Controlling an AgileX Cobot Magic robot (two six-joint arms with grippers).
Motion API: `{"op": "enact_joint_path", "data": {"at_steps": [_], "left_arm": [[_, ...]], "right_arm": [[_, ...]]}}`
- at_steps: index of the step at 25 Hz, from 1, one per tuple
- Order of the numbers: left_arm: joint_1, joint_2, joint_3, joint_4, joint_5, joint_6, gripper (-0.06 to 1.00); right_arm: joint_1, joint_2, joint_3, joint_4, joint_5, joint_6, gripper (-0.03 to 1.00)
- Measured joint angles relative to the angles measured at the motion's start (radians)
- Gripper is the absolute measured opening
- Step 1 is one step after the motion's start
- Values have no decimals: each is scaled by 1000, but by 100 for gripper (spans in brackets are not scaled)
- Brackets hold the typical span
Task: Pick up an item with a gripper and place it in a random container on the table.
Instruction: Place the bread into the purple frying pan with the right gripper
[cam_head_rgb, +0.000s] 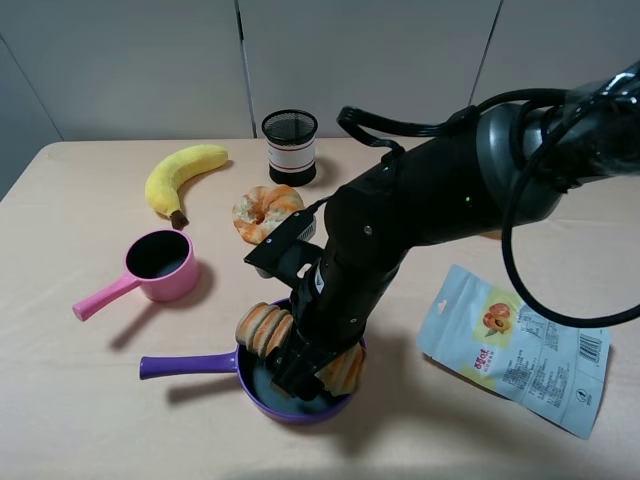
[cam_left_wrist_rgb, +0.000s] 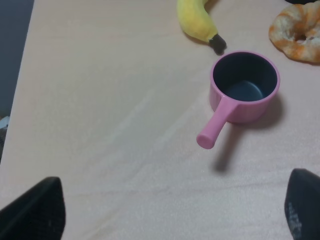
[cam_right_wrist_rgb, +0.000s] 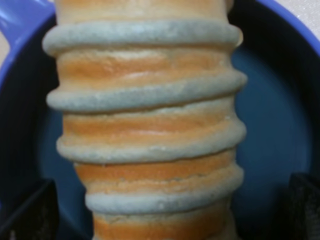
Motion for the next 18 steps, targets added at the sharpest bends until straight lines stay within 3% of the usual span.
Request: {"op": "enact_joint_path", "data": {"at_steps": [6,18], "left_arm": [[0,0,0,0,0,0,88],[0,0,0,0,0,0,88]], "right_arm": [[0,0,-11,-2,33,9,69],[0,-36,-182,-72,251,12,69]]}}
